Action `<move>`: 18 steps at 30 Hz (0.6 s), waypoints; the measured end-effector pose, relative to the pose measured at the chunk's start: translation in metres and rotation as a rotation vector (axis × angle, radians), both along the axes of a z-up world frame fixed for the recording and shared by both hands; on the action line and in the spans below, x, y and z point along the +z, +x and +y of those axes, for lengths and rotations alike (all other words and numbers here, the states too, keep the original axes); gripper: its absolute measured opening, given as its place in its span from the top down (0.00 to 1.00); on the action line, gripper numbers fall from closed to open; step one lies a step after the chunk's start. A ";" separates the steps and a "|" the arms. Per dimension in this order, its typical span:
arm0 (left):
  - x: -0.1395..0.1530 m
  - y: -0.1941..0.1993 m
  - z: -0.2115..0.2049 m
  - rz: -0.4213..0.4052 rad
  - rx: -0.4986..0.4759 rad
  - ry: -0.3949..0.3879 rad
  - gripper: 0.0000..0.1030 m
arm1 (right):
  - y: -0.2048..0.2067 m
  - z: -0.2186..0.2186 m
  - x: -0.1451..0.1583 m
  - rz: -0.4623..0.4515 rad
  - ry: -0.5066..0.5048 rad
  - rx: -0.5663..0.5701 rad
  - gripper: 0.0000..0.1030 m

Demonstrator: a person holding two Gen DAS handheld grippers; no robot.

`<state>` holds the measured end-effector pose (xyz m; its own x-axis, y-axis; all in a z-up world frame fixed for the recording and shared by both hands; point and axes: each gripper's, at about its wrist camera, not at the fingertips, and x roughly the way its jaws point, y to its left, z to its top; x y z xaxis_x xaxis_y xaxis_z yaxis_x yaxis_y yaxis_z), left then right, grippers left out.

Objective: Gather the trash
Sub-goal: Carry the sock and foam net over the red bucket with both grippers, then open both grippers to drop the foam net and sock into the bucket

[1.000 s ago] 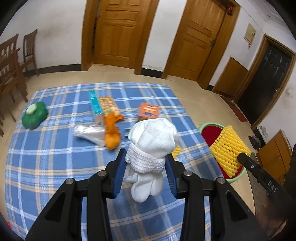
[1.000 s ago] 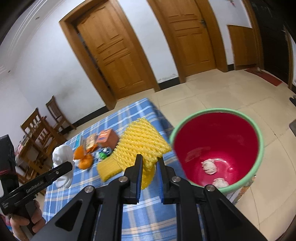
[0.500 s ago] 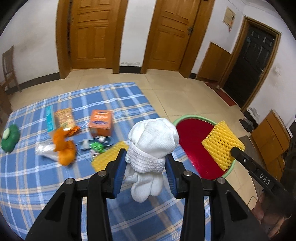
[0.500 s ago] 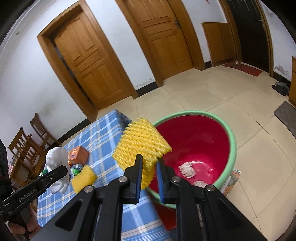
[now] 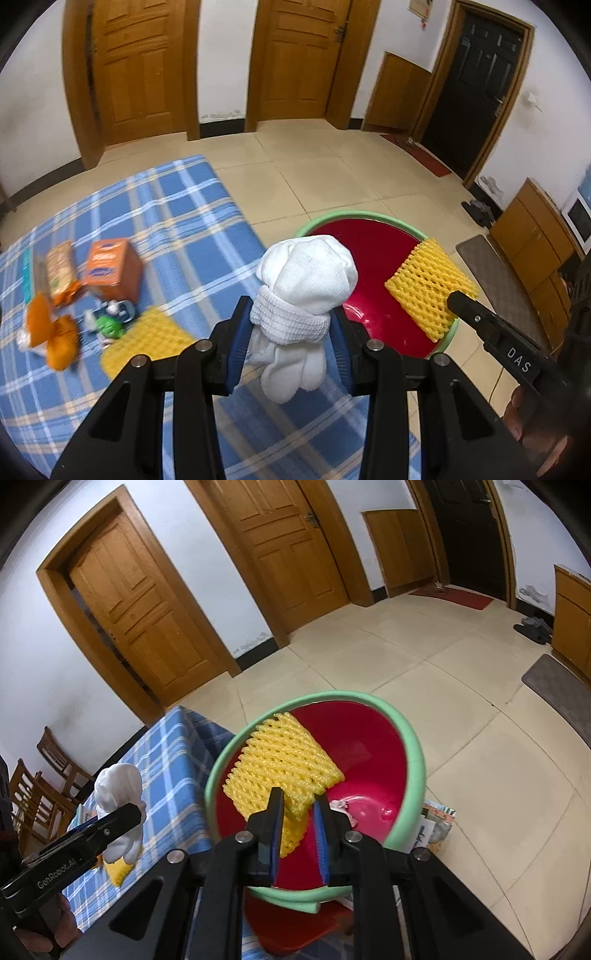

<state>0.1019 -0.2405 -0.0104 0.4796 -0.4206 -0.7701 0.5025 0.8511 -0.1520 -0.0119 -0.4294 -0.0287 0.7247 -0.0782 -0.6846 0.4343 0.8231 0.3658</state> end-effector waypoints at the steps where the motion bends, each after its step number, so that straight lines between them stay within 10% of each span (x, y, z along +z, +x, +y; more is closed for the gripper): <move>1: -0.002 0.001 -0.006 0.001 -0.011 0.003 0.60 | 0.000 -0.002 -0.001 0.004 0.000 -0.005 0.82; 18: -0.031 0.014 -0.061 0.025 -0.106 0.038 0.60 | 0.000 -0.029 -0.024 0.055 0.036 -0.073 0.77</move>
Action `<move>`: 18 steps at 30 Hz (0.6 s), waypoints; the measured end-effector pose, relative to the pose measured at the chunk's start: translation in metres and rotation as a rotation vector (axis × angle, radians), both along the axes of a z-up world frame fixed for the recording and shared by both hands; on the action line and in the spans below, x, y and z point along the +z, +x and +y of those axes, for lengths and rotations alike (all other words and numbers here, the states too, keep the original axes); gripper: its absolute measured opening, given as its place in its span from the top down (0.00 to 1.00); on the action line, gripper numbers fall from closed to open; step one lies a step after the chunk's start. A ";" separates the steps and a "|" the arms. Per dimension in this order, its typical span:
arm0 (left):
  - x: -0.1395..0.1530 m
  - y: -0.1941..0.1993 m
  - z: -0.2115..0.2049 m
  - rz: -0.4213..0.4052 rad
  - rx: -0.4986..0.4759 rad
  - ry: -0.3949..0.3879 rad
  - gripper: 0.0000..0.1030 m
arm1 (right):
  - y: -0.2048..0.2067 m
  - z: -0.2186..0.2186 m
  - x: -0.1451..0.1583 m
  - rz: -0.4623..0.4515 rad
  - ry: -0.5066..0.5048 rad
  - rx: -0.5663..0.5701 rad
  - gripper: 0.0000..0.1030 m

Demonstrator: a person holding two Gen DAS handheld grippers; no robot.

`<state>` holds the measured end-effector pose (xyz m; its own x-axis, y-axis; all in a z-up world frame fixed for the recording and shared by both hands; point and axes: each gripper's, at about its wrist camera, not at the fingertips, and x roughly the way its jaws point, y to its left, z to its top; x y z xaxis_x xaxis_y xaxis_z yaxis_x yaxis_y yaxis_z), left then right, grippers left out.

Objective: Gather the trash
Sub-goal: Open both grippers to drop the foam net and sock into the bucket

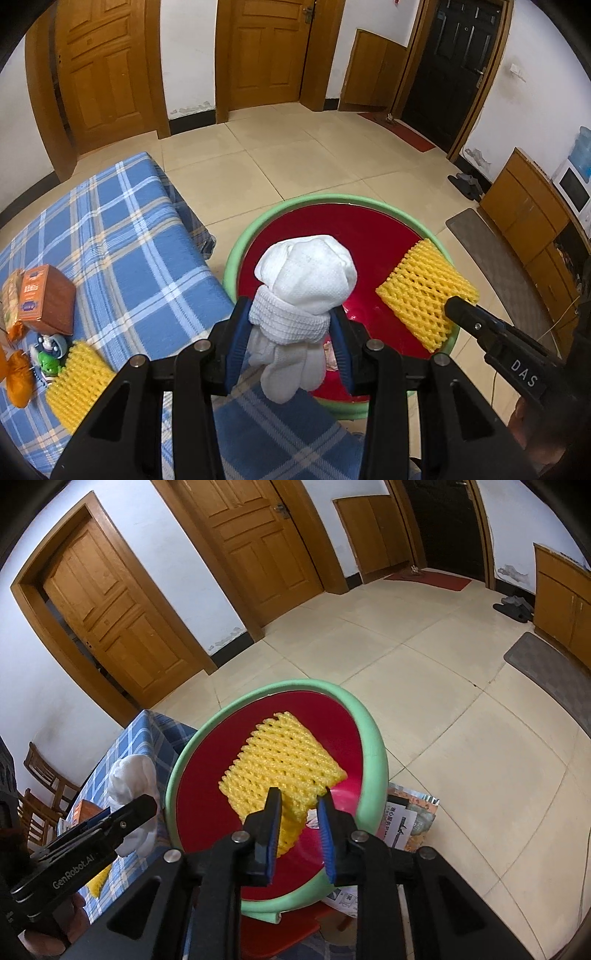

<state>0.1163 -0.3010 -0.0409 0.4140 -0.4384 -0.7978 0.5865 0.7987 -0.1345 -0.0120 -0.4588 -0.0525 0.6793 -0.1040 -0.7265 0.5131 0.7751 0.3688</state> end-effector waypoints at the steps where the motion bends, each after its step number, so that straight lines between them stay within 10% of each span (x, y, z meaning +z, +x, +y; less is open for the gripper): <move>1: 0.000 0.000 0.000 0.003 -0.002 -0.001 0.58 | 0.000 -0.001 -0.001 0.001 0.001 -0.001 0.77; 18: 0.005 -0.003 0.008 0.005 0.040 -0.015 0.44 | -0.003 0.000 0.002 -0.017 0.009 -0.011 0.63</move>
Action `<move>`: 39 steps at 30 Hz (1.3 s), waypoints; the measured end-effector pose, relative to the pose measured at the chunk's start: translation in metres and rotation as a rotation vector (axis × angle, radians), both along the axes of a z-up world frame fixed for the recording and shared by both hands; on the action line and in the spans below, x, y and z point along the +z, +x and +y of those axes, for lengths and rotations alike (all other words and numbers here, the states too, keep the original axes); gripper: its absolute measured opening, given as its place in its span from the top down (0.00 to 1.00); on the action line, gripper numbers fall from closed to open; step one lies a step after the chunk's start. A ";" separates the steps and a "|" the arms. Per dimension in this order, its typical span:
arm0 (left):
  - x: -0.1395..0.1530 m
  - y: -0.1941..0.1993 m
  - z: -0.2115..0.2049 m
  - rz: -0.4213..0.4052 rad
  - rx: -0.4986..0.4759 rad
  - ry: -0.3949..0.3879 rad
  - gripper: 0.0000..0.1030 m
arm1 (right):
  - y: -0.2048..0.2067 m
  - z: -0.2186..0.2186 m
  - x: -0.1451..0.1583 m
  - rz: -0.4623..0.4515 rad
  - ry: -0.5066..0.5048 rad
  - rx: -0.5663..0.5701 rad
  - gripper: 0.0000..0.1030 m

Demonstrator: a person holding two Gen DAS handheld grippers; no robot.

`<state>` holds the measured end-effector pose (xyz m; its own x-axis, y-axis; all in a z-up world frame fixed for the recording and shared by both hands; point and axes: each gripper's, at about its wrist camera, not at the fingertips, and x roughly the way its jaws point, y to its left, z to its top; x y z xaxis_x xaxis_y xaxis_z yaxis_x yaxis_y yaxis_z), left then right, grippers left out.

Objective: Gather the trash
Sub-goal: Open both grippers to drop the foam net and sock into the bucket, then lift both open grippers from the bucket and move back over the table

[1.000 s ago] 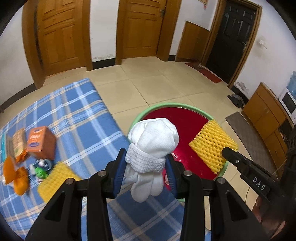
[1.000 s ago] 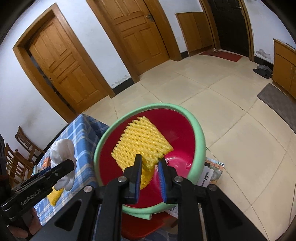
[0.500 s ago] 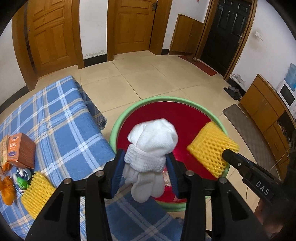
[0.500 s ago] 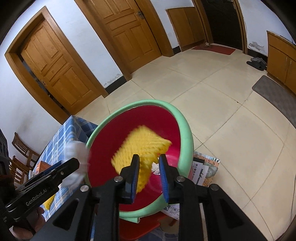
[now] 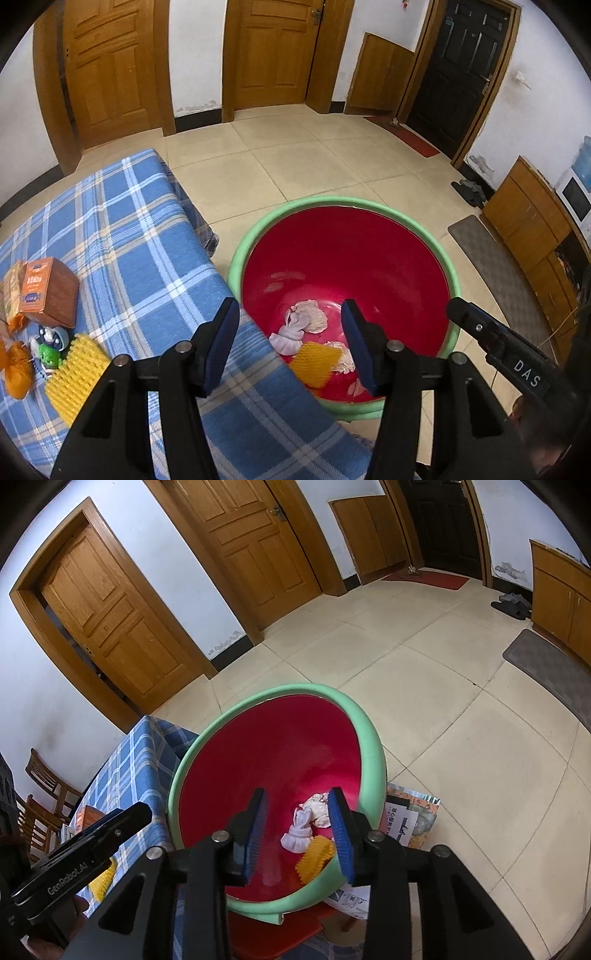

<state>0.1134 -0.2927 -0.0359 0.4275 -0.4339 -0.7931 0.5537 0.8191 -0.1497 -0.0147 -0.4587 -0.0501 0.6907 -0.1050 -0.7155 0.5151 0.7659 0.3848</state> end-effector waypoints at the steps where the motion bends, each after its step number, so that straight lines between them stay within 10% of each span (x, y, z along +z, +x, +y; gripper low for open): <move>1: 0.001 0.000 0.002 0.000 0.005 -0.002 0.44 | 0.000 0.001 0.001 -0.001 0.000 0.001 0.62; 39: 0.017 -0.004 0.162 -0.015 0.349 -0.051 0.41 | 0.005 0.065 0.029 -0.029 -0.030 0.131 0.35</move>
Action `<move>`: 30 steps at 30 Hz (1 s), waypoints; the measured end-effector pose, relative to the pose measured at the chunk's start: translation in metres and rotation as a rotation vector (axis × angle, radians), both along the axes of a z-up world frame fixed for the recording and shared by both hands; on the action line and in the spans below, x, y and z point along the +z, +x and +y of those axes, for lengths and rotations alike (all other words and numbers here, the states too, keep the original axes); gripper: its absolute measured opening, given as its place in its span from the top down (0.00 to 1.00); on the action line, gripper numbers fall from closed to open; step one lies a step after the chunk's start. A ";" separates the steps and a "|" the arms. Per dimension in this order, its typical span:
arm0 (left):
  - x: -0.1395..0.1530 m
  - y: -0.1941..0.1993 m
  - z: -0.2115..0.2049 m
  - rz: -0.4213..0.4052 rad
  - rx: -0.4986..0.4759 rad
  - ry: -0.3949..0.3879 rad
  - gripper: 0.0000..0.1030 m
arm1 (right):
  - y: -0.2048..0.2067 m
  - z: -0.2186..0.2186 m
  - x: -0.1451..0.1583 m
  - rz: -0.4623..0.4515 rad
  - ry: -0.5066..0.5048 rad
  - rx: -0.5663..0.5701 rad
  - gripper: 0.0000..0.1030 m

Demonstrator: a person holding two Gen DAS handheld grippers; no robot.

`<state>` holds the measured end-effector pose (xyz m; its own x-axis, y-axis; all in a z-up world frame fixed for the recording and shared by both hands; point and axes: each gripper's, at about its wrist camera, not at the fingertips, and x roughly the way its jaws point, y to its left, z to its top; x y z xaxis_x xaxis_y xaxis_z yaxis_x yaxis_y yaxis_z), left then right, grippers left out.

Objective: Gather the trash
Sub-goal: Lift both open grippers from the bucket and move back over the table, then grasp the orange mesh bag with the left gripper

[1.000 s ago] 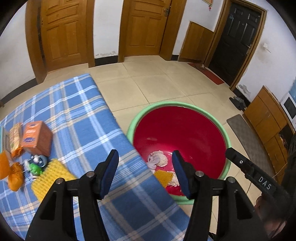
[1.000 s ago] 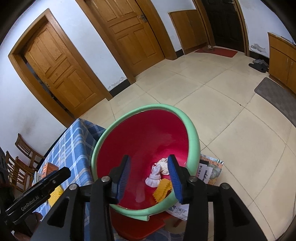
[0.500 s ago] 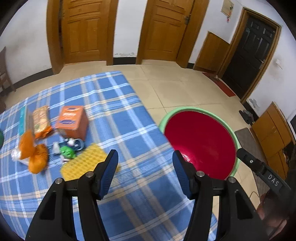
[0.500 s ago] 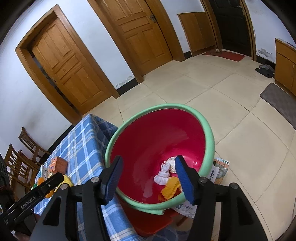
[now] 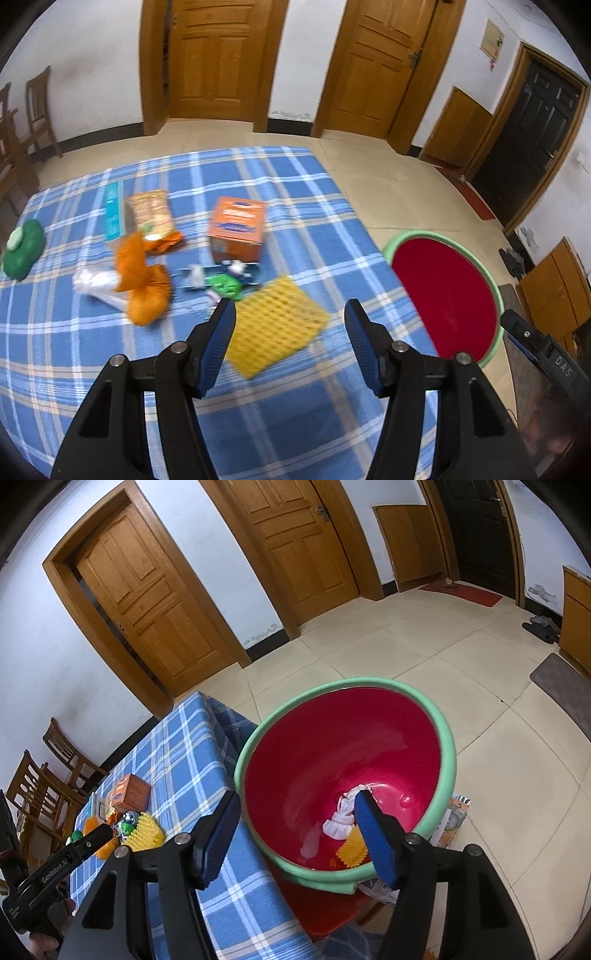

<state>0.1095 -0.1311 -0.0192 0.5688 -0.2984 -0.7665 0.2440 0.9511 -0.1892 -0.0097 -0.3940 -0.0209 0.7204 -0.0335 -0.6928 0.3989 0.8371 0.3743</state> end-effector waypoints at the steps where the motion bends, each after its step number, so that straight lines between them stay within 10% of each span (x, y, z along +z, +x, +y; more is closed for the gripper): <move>1: 0.000 0.000 0.005 -0.004 0.011 0.003 0.41 | 0.000 0.001 0.000 0.001 -0.001 0.003 0.34; 30: -0.020 0.037 0.089 -0.033 0.164 -0.002 0.51 | 0.026 0.051 -0.016 0.093 -0.035 0.088 0.32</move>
<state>0.1462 -0.0423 -0.0389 0.6350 -0.2011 -0.7459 0.0916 0.9783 -0.1858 0.0163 -0.3429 -0.0370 0.6542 0.0019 -0.7563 0.3552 0.8821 0.3094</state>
